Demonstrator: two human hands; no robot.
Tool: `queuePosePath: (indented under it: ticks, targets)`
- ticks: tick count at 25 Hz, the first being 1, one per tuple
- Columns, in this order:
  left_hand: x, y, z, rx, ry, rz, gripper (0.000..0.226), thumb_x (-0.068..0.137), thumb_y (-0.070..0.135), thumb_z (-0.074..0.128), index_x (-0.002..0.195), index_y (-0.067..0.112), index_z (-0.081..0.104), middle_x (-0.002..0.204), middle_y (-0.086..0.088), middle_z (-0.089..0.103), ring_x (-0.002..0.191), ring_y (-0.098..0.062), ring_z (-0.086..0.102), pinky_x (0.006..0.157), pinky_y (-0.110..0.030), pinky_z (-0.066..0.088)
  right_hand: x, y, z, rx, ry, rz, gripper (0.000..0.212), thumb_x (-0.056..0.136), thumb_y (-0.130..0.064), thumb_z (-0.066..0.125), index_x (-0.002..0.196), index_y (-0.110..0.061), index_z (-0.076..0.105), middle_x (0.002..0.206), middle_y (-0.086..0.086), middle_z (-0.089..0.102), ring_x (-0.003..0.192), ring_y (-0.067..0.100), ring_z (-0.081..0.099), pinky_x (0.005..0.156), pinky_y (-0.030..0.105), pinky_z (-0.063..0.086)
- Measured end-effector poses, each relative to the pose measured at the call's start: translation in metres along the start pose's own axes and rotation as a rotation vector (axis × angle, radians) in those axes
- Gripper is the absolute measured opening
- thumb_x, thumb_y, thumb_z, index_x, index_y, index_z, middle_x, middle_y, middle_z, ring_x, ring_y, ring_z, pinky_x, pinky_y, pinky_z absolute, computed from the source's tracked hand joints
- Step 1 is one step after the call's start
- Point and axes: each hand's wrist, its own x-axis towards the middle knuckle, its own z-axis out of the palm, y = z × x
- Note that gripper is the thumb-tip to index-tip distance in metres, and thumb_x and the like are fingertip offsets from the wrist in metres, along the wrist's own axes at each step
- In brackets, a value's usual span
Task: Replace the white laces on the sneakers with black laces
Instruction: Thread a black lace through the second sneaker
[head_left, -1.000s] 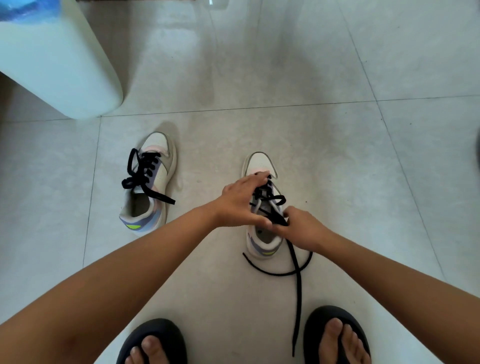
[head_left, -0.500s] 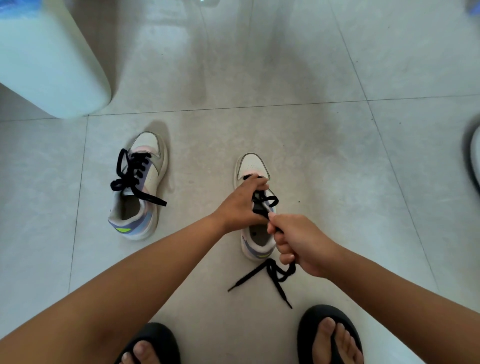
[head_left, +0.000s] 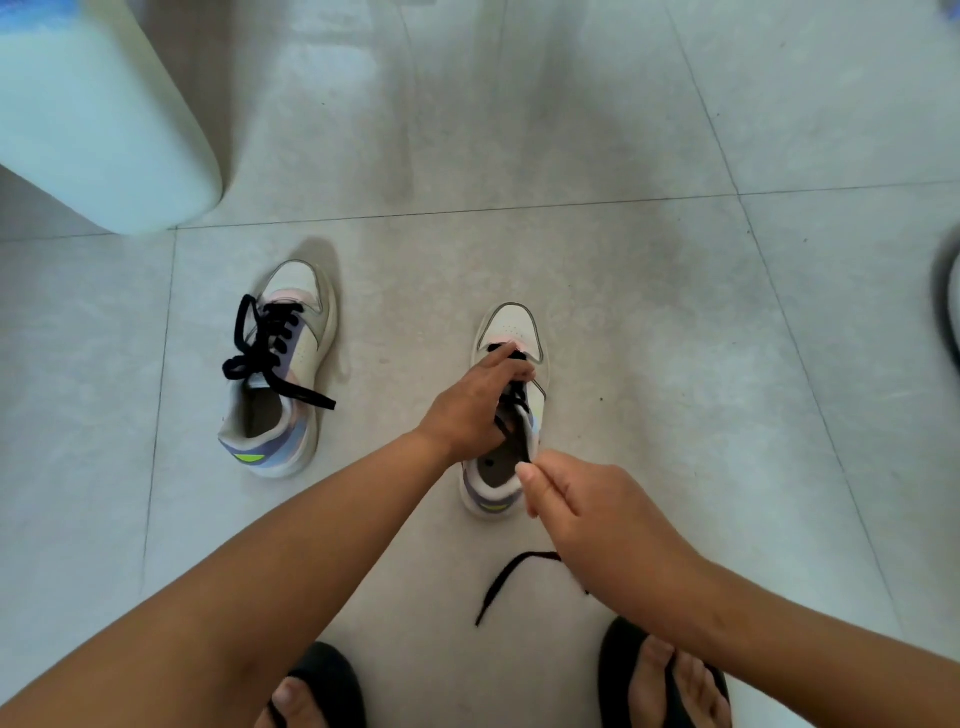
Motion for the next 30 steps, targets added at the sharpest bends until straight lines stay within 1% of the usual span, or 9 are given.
queuePosePath:
  ticks: [3, 6, 11, 13, 16, 19, 22, 26, 30]
  targets:
    - [0.001, 0.007, -0.011, 0.011, -0.067, -0.039, 0.065, 0.073, -0.003, 0.058, 0.133, 0.02, 0.046, 0.15, 0.005, 0.034, 0.143, -0.005, 0.016, 0.105, -0.044, 0.037, 0.003, 0.007, 0.002, -0.166, -0.078, -0.081, 0.035, 0.099, -0.034, 0.039, 0.076, -0.009, 0.049, 0.061, 0.001, 0.047, 0.06, 0.02, 0.048, 0.061, 0.035, 0.037]
    - [-0.01, 0.008, -0.026, -0.02, -0.16, -0.052, 0.07, 0.072, 0.023, 0.071, 0.137, 0.028, 0.044, 0.153, 0.008, 0.028, 0.144, -0.003, 0.008, 0.115, -0.049, 0.005, 0.016, 0.014, -0.018, 0.018, -0.265, -0.008, 0.027, 0.096, -0.027, 0.049, 0.08, -0.006, 0.054, 0.061, -0.002, 0.048, 0.059, 0.015, 0.05, 0.058, 0.029, 0.041]
    - [-0.048, 0.002, -0.032, -0.062, 0.088, -0.114, 0.077, 0.075, 0.029, 0.078, 0.138, 0.009, 0.04, 0.14, -0.007, 0.044, 0.132, -0.018, 0.039, 0.107, -0.019, 0.026, 0.027, 0.013, -0.054, 0.304, -0.472, 0.033, 0.017, 0.095, -0.017, 0.052, 0.083, -0.008, 0.06, 0.053, -0.008, 0.043, 0.046, 0.011, 0.042, 0.049, 0.024, 0.04]
    - [-0.05, 0.012, -0.027, -0.045, 0.1, -0.079, 0.08, 0.073, 0.04, 0.073, 0.138, 0.006, 0.04, 0.137, -0.01, 0.045, 0.128, -0.021, 0.041, 0.106, -0.026, 0.031, 0.028, 0.006, -0.048, 0.241, -0.469, -0.004, 0.021, 0.096, -0.02, 0.049, 0.085, -0.004, 0.06, 0.054, -0.006, 0.042, 0.047, 0.011, 0.04, 0.05, 0.029, 0.04]
    - [-0.048, 0.031, -0.009, 0.08, 0.147, 0.105, 0.061, 0.067, 0.044, 0.06, 0.116, 0.01, 0.063, 0.117, -0.013, 0.058, 0.108, -0.032, 0.052, 0.087, -0.039, 0.042, 0.028, -0.009, -0.048, 0.049, -0.429, -0.075, 0.027, 0.095, -0.024, 0.05, 0.075, -0.008, 0.056, 0.052, -0.003, 0.049, 0.048, 0.011, 0.048, 0.056, 0.036, 0.047]
    - [-0.024, 0.033, -0.015, 0.013, 0.202, 0.041, 0.023, 0.075, 0.02, 0.072, 0.093, 0.006, 0.072, 0.094, -0.014, 0.058, 0.086, -0.028, 0.054, 0.077, -0.039, 0.047, 0.043, -0.014, -0.076, -0.251, -0.303, -0.135, 0.023, 0.093, -0.029, 0.055, 0.08, -0.01, 0.062, 0.056, -0.009, 0.05, 0.058, 0.005, 0.049, 0.057, 0.021, 0.039]
    - [-0.011, 0.03, -0.034, 0.004, 0.058, -0.135, 0.028, 0.079, 0.024, 0.074, 0.099, 0.005, 0.067, 0.095, 0.0, 0.046, 0.084, -0.013, 0.047, 0.077, -0.022, 0.039, 0.069, -0.008, -0.102, -0.528, 0.1, -0.162, 0.018, 0.093, -0.031, 0.055, 0.093, -0.017, 0.065, 0.077, -0.006, 0.053, 0.081, 0.014, 0.049, 0.069, 0.028, 0.035]
    - [-0.027, 0.034, -0.029, 0.205, 0.067, -0.082, 0.027, 0.088, 0.027, 0.064, 0.101, 0.005, 0.07, 0.092, -0.004, 0.046, 0.084, -0.018, 0.048, 0.071, -0.025, 0.037, 0.093, 0.023, -0.078, -0.604, 0.623, -0.272, 0.033, 0.086, -0.021, 0.062, 0.116, -0.009, 0.06, 0.107, 0.016, 0.056, 0.096, 0.036, 0.054, 0.079, 0.043, 0.042]
    - [-0.024, 0.036, -0.03, 0.023, 0.157, -0.266, 0.02, 0.089, 0.024, 0.063, 0.092, 0.005, 0.07, 0.082, -0.002, 0.05, 0.078, -0.016, 0.049, 0.072, -0.027, 0.038, 0.082, 0.053, -0.027, -0.384, 0.201, 0.148, 0.035, 0.09, -0.029, 0.059, 0.119, -0.009, 0.054, 0.117, 0.012, 0.052, 0.109, 0.03, 0.05, 0.092, 0.039, 0.041]
